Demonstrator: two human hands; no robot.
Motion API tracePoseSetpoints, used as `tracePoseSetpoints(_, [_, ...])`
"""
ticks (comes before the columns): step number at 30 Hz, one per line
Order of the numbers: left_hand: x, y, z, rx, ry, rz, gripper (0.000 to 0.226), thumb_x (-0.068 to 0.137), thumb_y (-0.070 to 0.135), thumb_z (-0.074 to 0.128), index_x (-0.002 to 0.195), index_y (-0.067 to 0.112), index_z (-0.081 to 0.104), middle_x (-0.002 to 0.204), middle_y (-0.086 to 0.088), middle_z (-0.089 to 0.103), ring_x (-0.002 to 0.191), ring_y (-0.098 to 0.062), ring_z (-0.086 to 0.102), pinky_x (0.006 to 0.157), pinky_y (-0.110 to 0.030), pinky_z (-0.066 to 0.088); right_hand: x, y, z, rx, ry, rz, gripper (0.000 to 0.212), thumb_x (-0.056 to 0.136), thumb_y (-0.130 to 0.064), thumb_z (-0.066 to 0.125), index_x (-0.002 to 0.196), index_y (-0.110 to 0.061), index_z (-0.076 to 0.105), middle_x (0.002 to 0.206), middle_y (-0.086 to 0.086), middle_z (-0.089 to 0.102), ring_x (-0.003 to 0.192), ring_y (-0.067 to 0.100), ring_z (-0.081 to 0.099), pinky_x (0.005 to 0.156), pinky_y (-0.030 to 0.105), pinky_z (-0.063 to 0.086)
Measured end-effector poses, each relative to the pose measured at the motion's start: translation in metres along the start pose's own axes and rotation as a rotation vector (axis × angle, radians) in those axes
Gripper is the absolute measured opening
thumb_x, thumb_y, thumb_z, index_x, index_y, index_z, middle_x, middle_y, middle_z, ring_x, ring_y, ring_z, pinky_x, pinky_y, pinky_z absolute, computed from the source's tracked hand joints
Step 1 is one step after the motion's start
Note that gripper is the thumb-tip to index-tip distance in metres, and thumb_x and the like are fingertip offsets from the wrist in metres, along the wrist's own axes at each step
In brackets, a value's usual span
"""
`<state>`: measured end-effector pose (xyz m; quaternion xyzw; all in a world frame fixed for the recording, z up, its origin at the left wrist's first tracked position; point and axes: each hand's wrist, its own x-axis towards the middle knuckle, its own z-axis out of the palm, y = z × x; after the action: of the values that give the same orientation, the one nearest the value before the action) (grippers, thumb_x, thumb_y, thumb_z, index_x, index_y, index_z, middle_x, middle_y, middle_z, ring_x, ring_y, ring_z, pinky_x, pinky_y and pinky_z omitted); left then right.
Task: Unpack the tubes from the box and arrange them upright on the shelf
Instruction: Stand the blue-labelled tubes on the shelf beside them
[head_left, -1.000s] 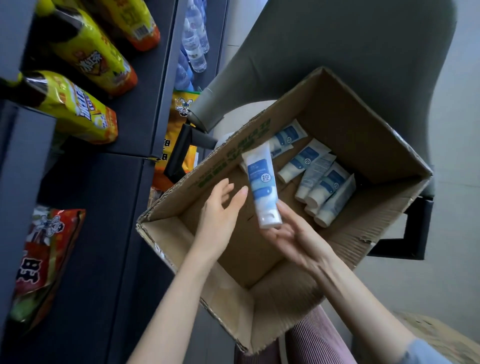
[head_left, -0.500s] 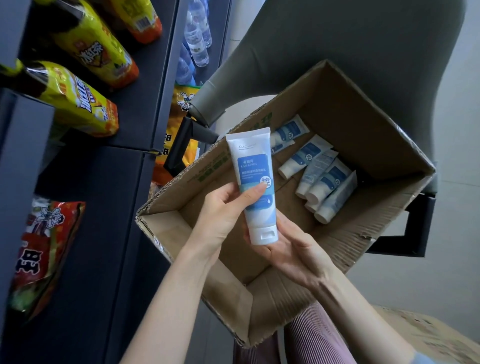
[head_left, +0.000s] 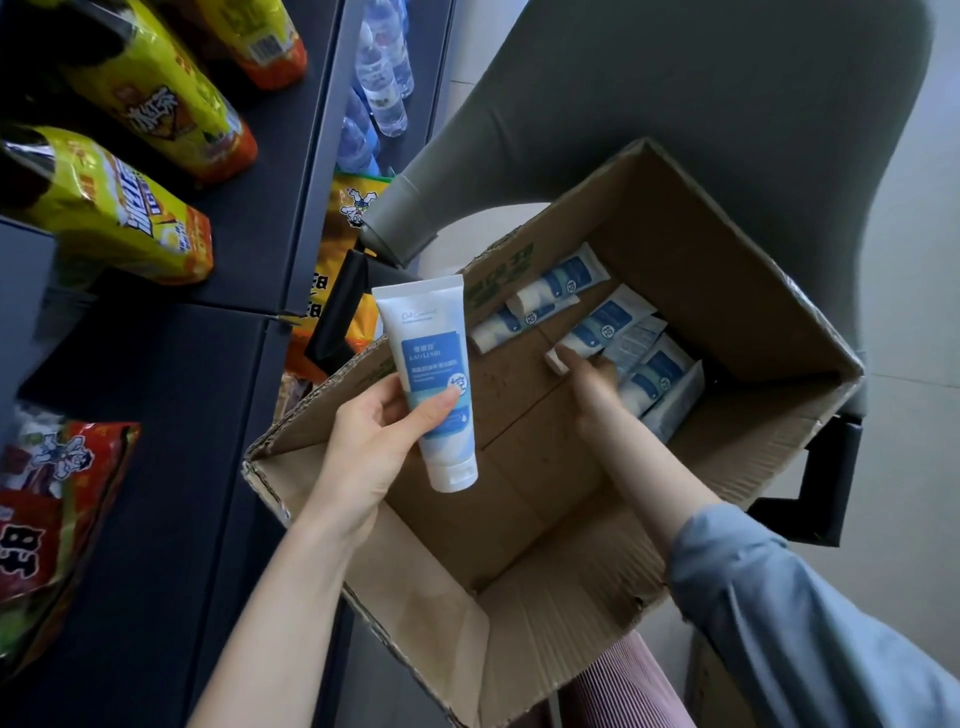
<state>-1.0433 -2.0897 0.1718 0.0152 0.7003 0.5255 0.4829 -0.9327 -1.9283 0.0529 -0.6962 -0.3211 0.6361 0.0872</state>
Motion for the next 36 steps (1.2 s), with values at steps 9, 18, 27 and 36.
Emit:
tracePoseSetpoints(9, [0.01,0.002,0.001,-0.144,0.052,-0.044,0.05,0.061,0.038,0.072,0.107,0.02,0.063,0.097,0.007,0.074,0.092,-0.009,0.069,0.071,-0.024,0.056,0.045,-0.011,0.029,0.028,0.216,-0.096,0.067,0.088,-0.02,0.064,0.139,-0.007,0.023,0.137,0.012,0.045,0.125,0.028,0.047,0.106,0.038,0.039])
tracePoseSetpoints(18, [0.002,-0.007,0.001,-0.263,0.049,-0.095,0.053,0.06,0.04,0.072,0.109,0.023,0.063,0.098,0.004,0.074,0.089,-0.01,0.07,0.066,-0.024,0.056,0.069,-0.022,0.037,0.091,0.244,-0.101,0.072,0.083,-0.016,0.07,0.139,-0.001,0.026,0.141,0.014,0.044,0.129,0.026,0.045,0.108,0.04,0.037])
tracePoseSetpoints(27, [-0.029,-0.01,-0.011,-0.344,0.07,-0.029,0.052,0.058,0.029,0.075,0.107,0.015,0.063,0.1,0.0,0.074,0.087,-0.012,0.071,0.062,-0.022,0.055,0.021,-0.005,0.018,0.02,-0.05,-0.05,0.057,0.087,-0.012,0.065,0.137,-0.011,0.038,0.134,0.009,0.052,0.119,0.026,0.054,0.097,0.045,0.048])
tracePoseSetpoints(36, [-0.102,-0.021,-0.035,-0.264,0.178,0.115,0.045,0.063,0.027,0.074,0.106,0.02,0.063,0.096,0.003,0.074,0.087,-0.011,0.07,0.063,-0.021,0.054,-0.088,0.021,-0.015,0.01,-0.554,0.036,0.047,0.083,-0.006,0.068,0.122,-0.015,0.044,0.104,0.007,0.065,0.084,0.017,0.07,0.063,0.035,0.06])
